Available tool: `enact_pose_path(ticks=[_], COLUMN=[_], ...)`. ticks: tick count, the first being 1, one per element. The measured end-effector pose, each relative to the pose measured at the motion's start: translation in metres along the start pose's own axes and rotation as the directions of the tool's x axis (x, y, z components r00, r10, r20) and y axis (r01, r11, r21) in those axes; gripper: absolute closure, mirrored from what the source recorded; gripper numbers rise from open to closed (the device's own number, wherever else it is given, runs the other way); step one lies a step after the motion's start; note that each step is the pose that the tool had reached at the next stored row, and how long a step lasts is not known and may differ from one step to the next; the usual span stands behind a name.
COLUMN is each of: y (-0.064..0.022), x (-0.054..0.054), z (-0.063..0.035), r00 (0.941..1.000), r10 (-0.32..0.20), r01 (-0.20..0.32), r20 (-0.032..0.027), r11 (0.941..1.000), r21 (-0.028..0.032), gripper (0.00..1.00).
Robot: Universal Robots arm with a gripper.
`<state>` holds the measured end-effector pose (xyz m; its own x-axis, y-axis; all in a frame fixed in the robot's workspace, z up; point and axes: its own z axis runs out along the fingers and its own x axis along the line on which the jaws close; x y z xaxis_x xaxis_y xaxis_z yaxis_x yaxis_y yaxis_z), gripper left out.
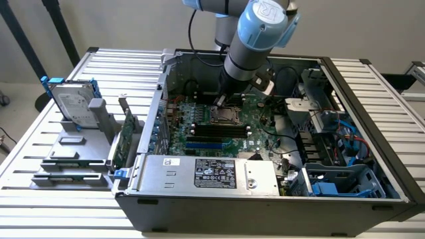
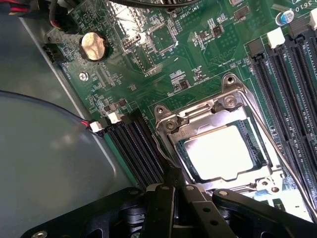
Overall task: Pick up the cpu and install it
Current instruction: 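Install the first cpu locking lever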
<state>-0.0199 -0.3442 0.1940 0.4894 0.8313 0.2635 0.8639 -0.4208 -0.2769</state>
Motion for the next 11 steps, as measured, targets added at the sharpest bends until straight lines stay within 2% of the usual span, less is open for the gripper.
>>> enact_pose_path(ticks=[7,11], y=[-0.0002,-0.0043], x=[-0.0005,-0.0029], z=[0.0004,0.0009], r00=[1.0000,1.0000], r10=[0.000,0.000], r01=[0.000,0.000], r20=[-0.0002,-0.0016], r11=[1.0000,1.0000], r21=[0.0001,0.0010], gripper=[0.89,0.89])
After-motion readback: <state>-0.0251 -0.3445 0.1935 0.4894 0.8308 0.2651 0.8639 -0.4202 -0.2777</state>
